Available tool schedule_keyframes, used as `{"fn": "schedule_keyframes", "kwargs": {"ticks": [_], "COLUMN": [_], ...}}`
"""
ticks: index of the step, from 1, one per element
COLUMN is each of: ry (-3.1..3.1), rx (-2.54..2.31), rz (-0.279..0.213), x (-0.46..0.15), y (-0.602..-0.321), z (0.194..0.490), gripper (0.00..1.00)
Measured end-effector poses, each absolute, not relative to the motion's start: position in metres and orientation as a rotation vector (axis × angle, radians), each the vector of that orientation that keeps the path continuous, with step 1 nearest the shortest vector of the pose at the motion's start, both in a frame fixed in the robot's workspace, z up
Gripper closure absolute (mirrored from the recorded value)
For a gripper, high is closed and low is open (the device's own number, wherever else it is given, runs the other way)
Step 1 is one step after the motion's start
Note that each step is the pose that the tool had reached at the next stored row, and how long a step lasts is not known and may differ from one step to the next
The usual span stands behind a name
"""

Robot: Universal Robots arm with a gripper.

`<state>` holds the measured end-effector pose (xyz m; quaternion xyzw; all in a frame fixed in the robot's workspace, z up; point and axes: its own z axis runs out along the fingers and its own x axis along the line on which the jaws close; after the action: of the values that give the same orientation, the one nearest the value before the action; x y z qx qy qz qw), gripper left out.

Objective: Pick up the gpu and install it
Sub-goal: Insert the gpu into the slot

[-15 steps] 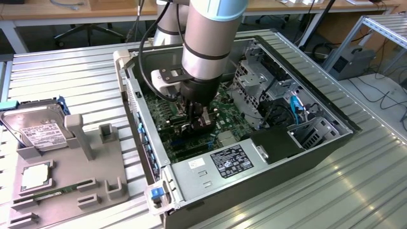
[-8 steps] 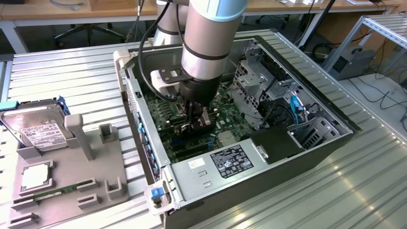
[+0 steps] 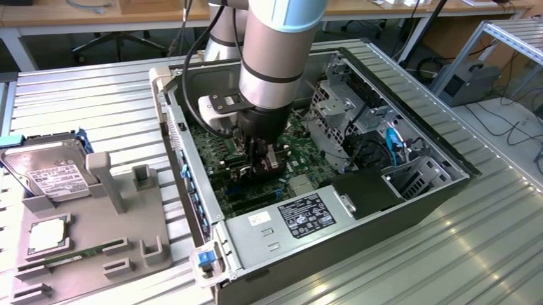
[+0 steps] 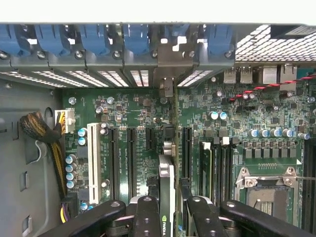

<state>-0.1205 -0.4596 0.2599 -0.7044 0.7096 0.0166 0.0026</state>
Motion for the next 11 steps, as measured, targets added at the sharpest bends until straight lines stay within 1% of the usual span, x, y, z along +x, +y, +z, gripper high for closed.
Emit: {"fn": "schedule_keyframes", "kwargs": {"ticks": [11], "ry": [2.226], "rx": [-2.211], "rz": [0.051], "x": [-0.1204], "y": [-0.4597], "z": [0.2596], "gripper": [0.74]}}
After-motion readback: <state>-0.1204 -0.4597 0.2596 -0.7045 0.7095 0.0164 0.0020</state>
